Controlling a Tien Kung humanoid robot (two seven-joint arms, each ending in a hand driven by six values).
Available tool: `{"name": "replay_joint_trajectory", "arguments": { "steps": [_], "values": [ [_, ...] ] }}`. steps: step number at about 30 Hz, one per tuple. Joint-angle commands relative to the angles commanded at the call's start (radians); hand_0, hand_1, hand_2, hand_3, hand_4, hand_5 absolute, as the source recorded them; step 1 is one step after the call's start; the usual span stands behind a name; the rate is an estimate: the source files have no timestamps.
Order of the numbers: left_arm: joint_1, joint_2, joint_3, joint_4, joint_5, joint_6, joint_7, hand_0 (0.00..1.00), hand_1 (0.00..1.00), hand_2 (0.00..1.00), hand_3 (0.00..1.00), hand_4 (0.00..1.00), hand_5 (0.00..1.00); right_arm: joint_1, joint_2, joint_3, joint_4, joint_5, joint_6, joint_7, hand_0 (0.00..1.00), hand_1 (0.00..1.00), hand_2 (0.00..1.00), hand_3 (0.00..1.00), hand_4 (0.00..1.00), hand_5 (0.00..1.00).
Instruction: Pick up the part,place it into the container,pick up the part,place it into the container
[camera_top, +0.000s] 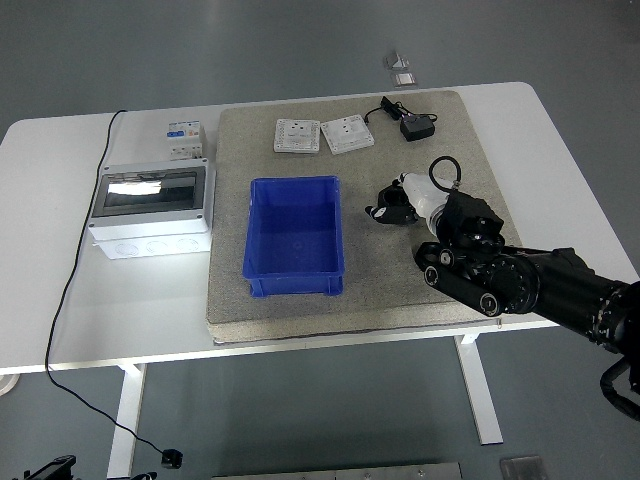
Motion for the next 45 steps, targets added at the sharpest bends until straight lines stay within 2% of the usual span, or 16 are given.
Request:
{"name": "replay_joint_trajectory", "arguments": {
  "steps": [3,6,7,12,13,18,19,24,25,29,32,34,41,45],
  "values": [
    [0.0,0.0,-0.001,0.0,0.002,0.0,-0.001,0.751,0.755,0.773,0.901,0.955,0.963,-0.004,0.0,-0.015,0.007,-0.004,-0.019,-0.003,0.833,0.716,0.753,0.794,0.66,0.478],
    [0.002,0.0,0.0,0.0,0.002,0.002,-0.005,0.751,0.755,0.773,0.901,0.955,0.963,-0.012,0.0,-0.042,0.021,-0.018,-0.061,-0.011,0.833,0.716,0.753,0.794,0.66,0.478],
    [0.003,0.0,0.0,0.0,0.002,0.003,-0.006,0.75,0.754,0.766,0.898,0.955,0.96,-0.015,0.0,-0.047,0.024,-0.025,-0.067,-0.017,0.782,0.62,0.632,0.7,0.674,0.241],
    [0.004,0.0,-0.002,0.0,0.008,0.006,-0.01,0.75,0.754,0.766,0.898,0.955,0.96,-0.026,0.0,-0.049,0.029,-0.077,-0.07,-0.055,0.782,0.62,0.632,0.7,0.674,0.241],
    [0.004,0.0,-0.002,0.0,0.008,0.007,-0.011,0.75,0.752,0.757,0.895,0.956,0.958,-0.028,0.0,-0.05,0.029,-0.084,-0.074,-0.061,0.762,0.493,0.527,0.643,0.539,0.002],
    [0.004,0.0,-0.002,-0.001,0.01,0.011,-0.017,0.75,0.752,0.757,0.895,0.956,0.958,-0.035,-0.002,-0.056,0.032,-0.09,-0.121,-0.059,0.762,0.493,0.527,0.643,0.539,0.002],
    [0.004,-0.001,-0.003,-0.001,0.013,0.014,-0.02,0.748,0.75,0.752,0.891,0.957,0.951,-0.036,-0.005,-0.058,0.033,-0.074,-0.145,-0.043,0.714,0.364,0.53,0.619,0.388,0.002],
    [0.005,-0.001,-0.003,-0.002,0.017,0.019,-0.027,0.748,0.75,0.752,0.891,0.957,0.951,-0.042,-0.017,-0.07,0.04,-0.004,-0.228,0.015,0.714,0.364,0.53,0.619,0.388,0.002],
    [0.005,-0.001,-0.002,-0.002,0.017,0.02,-0.028,0.746,0.749,0.744,0.887,0.955,0.952,-0.043,-0.019,-0.071,0.043,0.013,-0.248,0.029,0.698,0.318,0.546,0.618,0.354,0.002],
    [0.006,0.0,0.001,-0.002,0.015,0.026,-0.032,0.746,0.749,0.744,0.887,0.955,0.952,-0.051,-0.025,-0.056,0.055,0.082,-0.304,0.083,0.698,0.318,0.546,0.618,0.354,0.002],
    [0.006,0.001,0.007,-0.003,0.008,0.03,-0.037,0.742,0.747,0.744,0.883,0.955,0.953,-0.057,-0.033,-0.083,0.062,0.148,-0.367,0.139,0.7,0.323,0.544,0.602,0.32,0.002],
    [0.007,0.001,0.01,-0.003,0.004,0.033,-0.04,0.742,0.747,0.744,0.883,0.955,0.953,-0.062,-0.048,-0.054,0.087,0.174,-0.41,0.178,0.7,0.323,0.544,0.602,0.32,0.002],
    [0.01,-0.004,0.017,-0.002,-0.007,0.042,-0.049,0.741,0.747,0.747,0.884,0.955,0.956,-0.117,-0.124,0.127,0.232,0.077,-0.414,0.241,0.703,0.325,0.538,0.593,0.316,0.002],
    [0.013,-0.006,0.012,-0.003,-0.003,0.043,-0.043,0.741,0.745,0.753,0.89,0.954,0.96,-0.142,-0.15,0.222,0.328,0.011,-0.414,0.245,0.704,0.327,0.534,0.586,0.309,0.002]
  ]
}}
